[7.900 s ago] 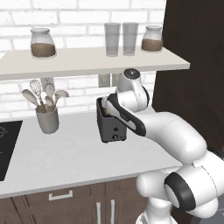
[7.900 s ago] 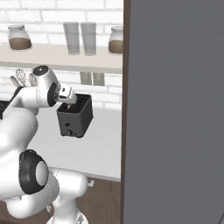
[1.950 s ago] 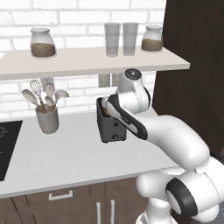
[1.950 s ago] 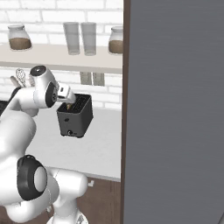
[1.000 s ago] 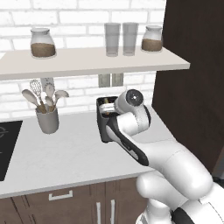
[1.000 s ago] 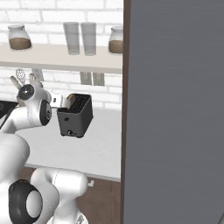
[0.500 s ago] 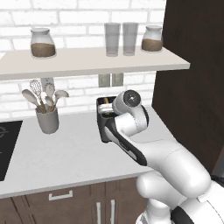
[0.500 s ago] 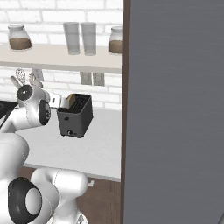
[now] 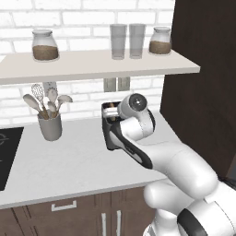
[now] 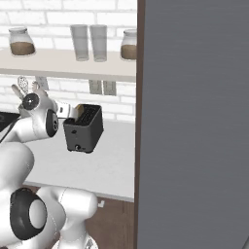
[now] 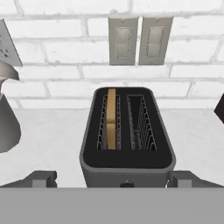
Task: Start the toaster. Once the lever pops up, take the bread to the plate on the dining counter.
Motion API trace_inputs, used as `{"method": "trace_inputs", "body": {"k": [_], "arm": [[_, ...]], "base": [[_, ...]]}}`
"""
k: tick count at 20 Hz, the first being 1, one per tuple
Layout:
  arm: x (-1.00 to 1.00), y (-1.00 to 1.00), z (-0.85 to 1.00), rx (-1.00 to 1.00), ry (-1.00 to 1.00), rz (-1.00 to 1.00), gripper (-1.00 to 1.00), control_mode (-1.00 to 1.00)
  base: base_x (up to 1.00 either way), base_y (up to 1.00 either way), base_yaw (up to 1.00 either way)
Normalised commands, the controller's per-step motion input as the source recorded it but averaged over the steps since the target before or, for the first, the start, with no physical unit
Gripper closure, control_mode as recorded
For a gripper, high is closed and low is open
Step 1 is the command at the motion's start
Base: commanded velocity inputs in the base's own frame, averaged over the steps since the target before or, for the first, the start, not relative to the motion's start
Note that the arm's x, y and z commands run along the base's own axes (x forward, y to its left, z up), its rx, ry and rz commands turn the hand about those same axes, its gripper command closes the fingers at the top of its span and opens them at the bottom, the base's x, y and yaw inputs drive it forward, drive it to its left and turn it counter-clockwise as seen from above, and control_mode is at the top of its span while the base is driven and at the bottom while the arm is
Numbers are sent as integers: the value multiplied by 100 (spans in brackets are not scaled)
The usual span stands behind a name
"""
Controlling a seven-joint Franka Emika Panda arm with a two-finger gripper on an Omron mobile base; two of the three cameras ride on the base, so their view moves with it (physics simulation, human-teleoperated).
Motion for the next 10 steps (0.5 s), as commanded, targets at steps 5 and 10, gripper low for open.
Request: {"method": "trace_inputs", "body": {"k": [5,10], "arm": [[23,0,0,5,-8,0,-100,-100],[22,0,0,1,-10,0,-100,-100]], "base": [[0,0,0],[0,0,0]]}}
